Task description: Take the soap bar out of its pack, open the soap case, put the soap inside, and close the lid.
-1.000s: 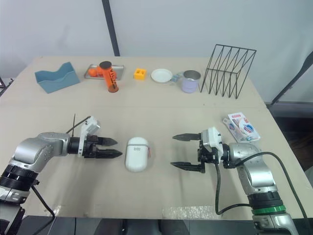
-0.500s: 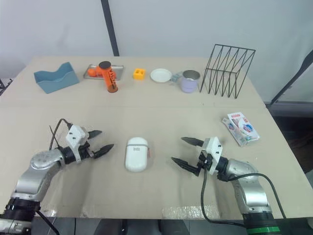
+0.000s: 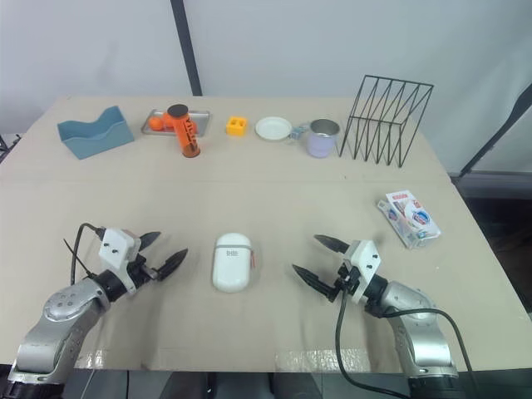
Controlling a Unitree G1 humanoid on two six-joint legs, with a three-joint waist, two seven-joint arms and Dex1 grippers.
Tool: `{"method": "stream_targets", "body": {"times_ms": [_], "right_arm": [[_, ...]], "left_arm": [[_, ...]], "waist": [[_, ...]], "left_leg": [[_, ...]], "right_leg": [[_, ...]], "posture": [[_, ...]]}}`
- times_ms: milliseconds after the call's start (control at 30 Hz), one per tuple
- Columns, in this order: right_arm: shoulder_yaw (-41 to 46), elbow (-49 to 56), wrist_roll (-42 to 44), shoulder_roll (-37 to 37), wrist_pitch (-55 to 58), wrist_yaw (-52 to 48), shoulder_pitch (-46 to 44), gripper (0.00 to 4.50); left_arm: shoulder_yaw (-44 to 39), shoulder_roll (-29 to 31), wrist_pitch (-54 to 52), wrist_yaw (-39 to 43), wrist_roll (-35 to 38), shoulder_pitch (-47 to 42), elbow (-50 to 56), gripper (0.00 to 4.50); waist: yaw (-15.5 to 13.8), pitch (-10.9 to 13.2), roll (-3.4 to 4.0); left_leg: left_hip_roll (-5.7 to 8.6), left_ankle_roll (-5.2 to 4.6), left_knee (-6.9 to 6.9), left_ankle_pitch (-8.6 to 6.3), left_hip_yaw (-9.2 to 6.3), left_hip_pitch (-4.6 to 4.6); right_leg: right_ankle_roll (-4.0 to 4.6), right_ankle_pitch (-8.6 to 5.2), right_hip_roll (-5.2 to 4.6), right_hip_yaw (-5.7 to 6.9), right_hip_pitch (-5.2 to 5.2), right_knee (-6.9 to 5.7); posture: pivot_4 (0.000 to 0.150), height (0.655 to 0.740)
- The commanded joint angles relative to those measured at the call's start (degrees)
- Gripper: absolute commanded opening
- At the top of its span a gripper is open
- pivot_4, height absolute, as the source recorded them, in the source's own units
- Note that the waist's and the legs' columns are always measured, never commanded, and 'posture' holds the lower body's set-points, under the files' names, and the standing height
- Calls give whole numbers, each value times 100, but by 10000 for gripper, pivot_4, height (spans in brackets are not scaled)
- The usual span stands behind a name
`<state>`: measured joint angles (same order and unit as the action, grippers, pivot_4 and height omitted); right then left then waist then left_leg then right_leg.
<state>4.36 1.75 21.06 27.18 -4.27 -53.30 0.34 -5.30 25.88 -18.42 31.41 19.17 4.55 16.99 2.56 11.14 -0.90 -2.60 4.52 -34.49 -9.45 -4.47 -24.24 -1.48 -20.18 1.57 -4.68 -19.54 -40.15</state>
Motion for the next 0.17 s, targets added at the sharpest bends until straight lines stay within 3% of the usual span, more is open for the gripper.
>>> {"method": "stream_targets", "body": {"times_ms": [33,167], "right_arm": [[-34,140,-20,-23,-100,36,14,45000],[-45,96,-35,-28,-107,41,-13,45000]], "left_arm": [[-59,9,-61,-81,13,111,346,44310],[-15,28,-89,-101,-45,221,363,44310]], "waist": [[0,0,0],[0,0,0]], "left_leg": [[0,0,0,0,0,0],[0,0,-1,0,0,1]], "right_leg": [[0,0,0,0,0,0],[0,0,0,0,1,0]], "posture": [[1500,7400],[1500,7400]]}}
